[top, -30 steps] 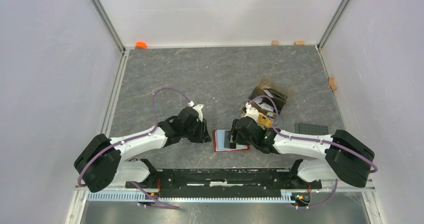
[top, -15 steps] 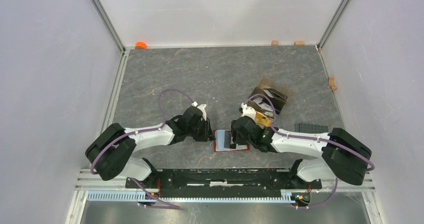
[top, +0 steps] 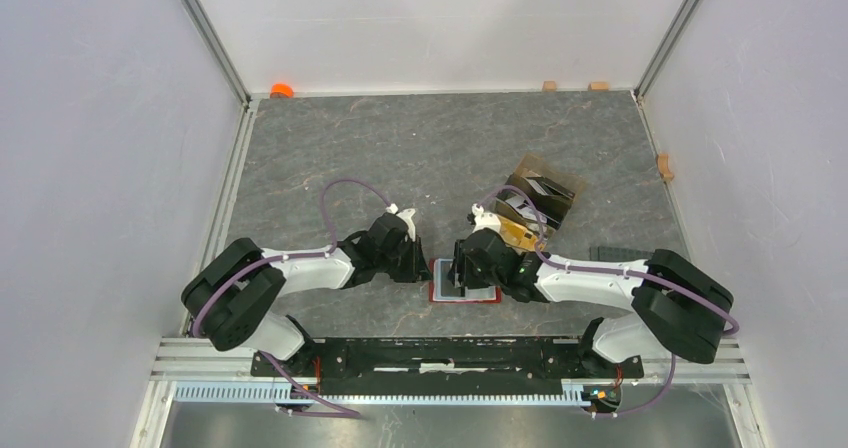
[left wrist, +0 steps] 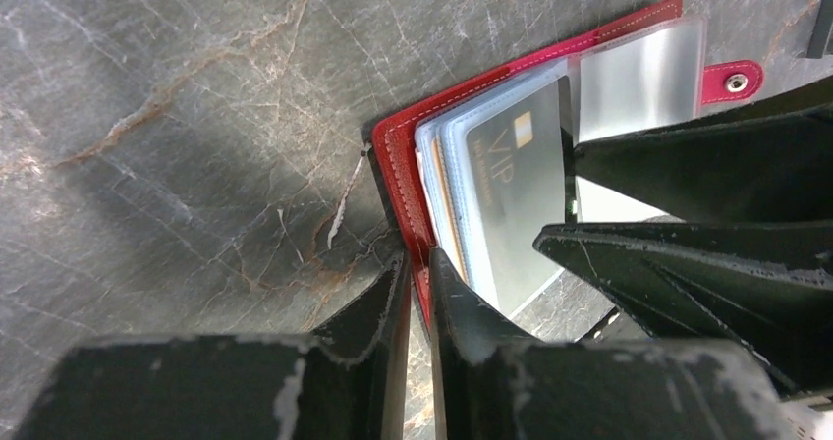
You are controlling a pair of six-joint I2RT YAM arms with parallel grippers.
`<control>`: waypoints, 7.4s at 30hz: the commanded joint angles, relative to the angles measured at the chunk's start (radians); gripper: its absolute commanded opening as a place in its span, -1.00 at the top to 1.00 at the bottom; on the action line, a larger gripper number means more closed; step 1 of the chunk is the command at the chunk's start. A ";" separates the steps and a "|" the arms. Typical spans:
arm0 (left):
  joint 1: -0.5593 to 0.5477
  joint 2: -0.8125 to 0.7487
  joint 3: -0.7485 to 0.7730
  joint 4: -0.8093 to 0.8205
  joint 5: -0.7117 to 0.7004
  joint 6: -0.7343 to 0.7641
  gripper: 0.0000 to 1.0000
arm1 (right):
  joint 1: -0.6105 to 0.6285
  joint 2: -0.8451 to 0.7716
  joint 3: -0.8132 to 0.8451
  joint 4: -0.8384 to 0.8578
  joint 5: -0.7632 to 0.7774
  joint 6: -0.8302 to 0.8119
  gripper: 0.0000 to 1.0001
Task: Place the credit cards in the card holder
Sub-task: Insert the credit card into the card holder, then close the card holder at the center of the board.
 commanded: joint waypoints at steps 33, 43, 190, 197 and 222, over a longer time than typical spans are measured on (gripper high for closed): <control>0.040 -0.177 0.038 -0.157 -0.033 -0.021 -0.17 | -0.300 -0.456 -0.074 -0.461 -0.038 -0.200 -0.04; 0.047 -0.189 0.027 -0.162 -0.024 -0.032 -0.14 | -0.321 -0.401 -0.144 -0.339 -0.021 -0.209 0.12; 0.037 0.115 -0.007 0.225 0.113 -0.122 -0.23 | -0.107 0.076 -0.240 0.725 -0.620 -0.141 1.00; 0.021 0.181 -0.001 0.123 0.059 -0.066 0.16 | -0.108 -0.050 -0.183 0.458 -0.568 -0.235 0.13; 0.014 0.159 -0.042 0.119 0.010 -0.045 0.40 | -0.435 -0.159 -0.207 0.098 -0.675 -0.399 0.06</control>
